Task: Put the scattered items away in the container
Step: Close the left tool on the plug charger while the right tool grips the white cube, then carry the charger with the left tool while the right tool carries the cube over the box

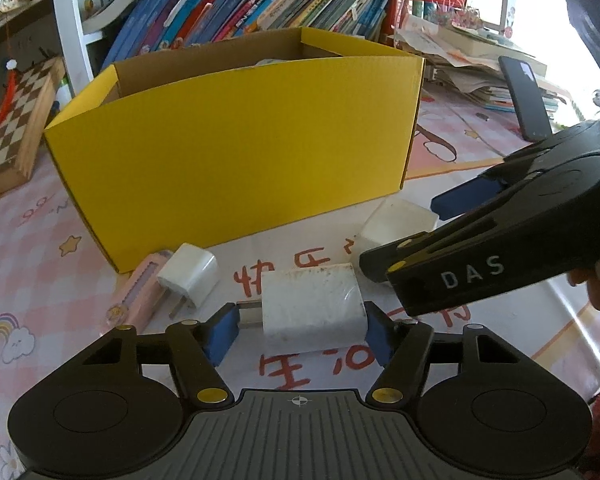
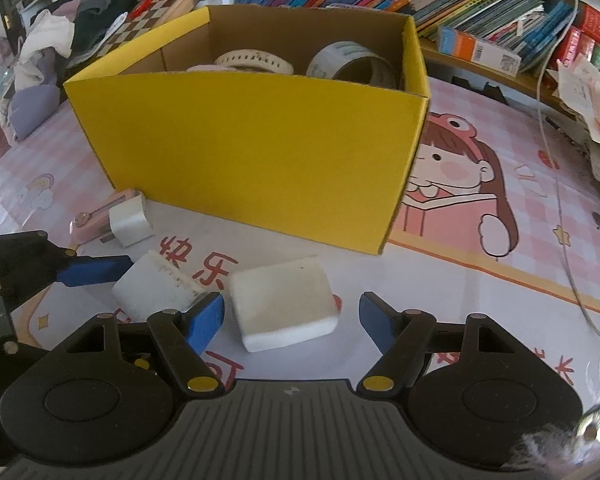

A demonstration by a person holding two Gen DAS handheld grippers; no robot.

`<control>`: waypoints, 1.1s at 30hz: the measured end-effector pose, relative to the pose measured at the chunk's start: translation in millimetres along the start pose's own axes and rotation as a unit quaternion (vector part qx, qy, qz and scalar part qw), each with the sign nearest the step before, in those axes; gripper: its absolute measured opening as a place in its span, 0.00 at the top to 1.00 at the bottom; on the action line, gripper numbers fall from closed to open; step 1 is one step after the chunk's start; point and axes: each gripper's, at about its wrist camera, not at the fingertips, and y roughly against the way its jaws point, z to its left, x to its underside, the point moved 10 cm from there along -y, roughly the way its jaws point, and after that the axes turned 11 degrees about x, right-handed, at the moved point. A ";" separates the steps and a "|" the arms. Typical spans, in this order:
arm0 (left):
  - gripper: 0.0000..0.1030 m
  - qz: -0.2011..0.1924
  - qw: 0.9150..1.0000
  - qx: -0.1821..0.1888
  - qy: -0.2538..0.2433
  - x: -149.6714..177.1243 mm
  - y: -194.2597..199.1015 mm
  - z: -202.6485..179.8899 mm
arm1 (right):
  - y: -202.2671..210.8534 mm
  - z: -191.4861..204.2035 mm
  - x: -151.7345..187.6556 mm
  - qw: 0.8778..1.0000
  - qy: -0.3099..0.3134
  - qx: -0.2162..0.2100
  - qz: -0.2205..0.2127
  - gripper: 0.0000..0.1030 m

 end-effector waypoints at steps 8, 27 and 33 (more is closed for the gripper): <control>0.36 -0.001 1.000 -0.006 0.026 4.6 19.4 12.8 | -10.7 7.7 -0.3 1.000 0.001 0.000 0.016 0.41; 0.36 -0.105 0.994 0.011 0.038 -41.4 95.0 15.7 | 57.1 -2.5 -25.0 0.997 -0.024 -0.066 -0.027 0.55; 0.36 -0.159 0.987 0.003 -0.001 -94.8 113.6 21.8 | 98.3 -17.3 -80.9 0.990 -0.046 -0.074 -0.109 0.55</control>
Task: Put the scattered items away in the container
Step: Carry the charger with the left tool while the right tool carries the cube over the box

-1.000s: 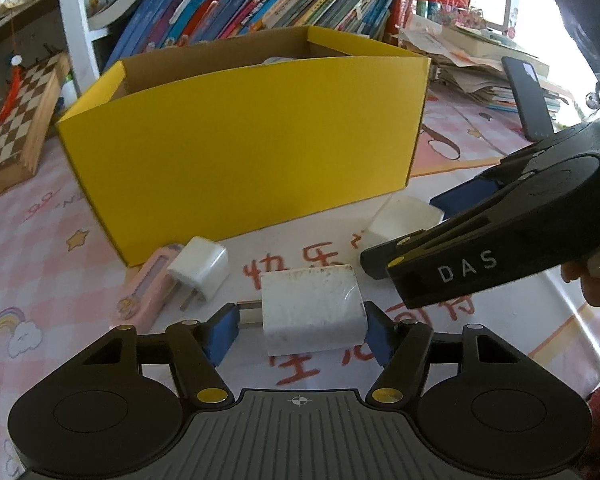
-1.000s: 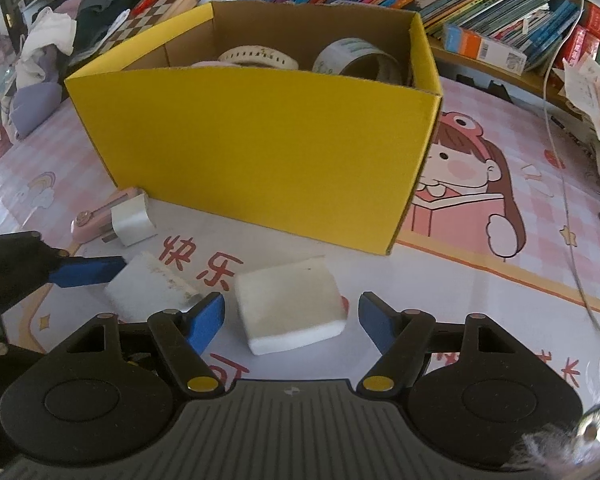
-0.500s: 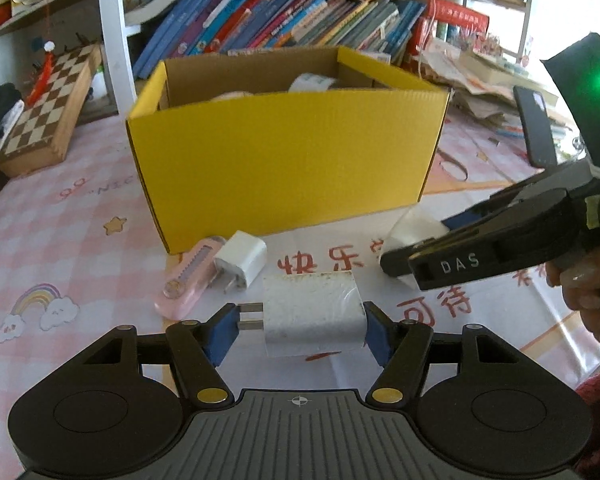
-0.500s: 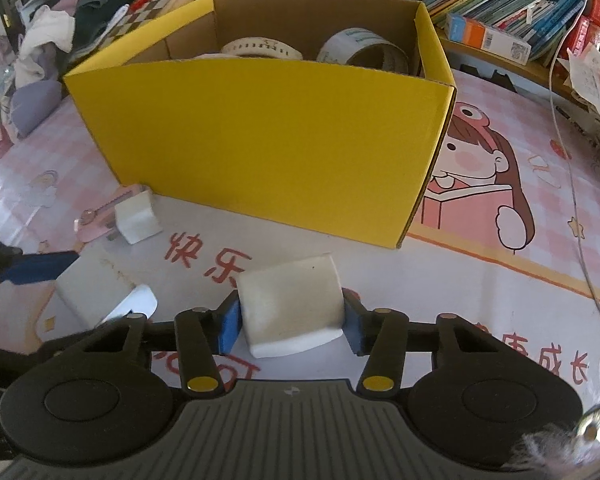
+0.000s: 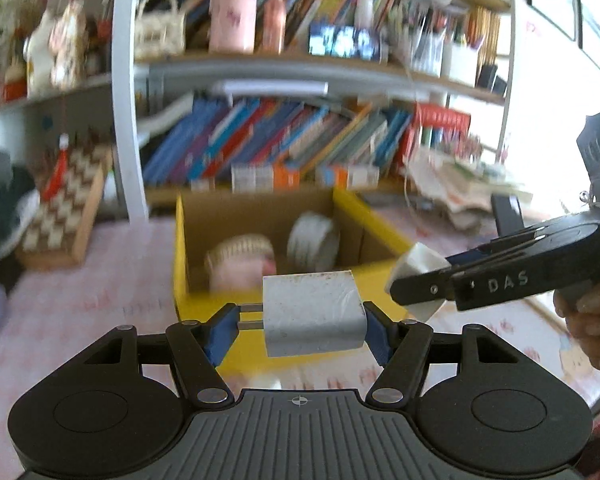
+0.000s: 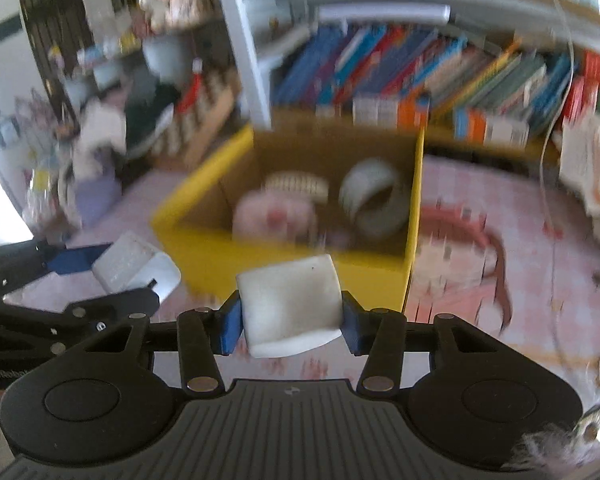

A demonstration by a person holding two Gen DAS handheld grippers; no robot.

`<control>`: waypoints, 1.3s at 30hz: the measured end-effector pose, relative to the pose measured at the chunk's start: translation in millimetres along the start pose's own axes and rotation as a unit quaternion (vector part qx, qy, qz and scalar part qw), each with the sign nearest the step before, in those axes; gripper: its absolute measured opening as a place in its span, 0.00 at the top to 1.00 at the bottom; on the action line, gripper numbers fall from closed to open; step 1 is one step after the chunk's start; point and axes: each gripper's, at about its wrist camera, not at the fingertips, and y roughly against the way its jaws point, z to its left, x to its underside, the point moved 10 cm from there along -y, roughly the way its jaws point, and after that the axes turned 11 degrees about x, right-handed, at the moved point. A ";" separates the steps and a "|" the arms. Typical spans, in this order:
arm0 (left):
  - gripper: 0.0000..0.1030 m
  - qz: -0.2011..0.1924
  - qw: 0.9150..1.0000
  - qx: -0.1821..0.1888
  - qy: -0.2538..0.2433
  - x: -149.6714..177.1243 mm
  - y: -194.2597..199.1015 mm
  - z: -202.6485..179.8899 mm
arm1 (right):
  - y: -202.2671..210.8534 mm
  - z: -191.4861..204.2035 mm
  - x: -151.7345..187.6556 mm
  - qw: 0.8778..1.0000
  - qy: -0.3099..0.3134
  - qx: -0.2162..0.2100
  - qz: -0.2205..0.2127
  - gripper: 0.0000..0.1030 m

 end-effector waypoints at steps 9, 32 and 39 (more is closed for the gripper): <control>0.36 0.020 0.998 -0.011 -0.054 -37.1 -55.1 16.8 | -44.7 -16.5 -68.7 0.998 0.050 0.035 -0.023 0.55; 0.36 0.150 0.988 -0.006 -0.026 -1.9 -138.4 44.0 | -187.2 5.1 -63.9 0.985 0.112 0.000 0.129 0.55; 0.36 0.159 0.987 0.006 -0.020 -1.4 -144.5 43.4 | -200.7 8.8 -67.2 0.984 0.102 -0.019 0.145 0.54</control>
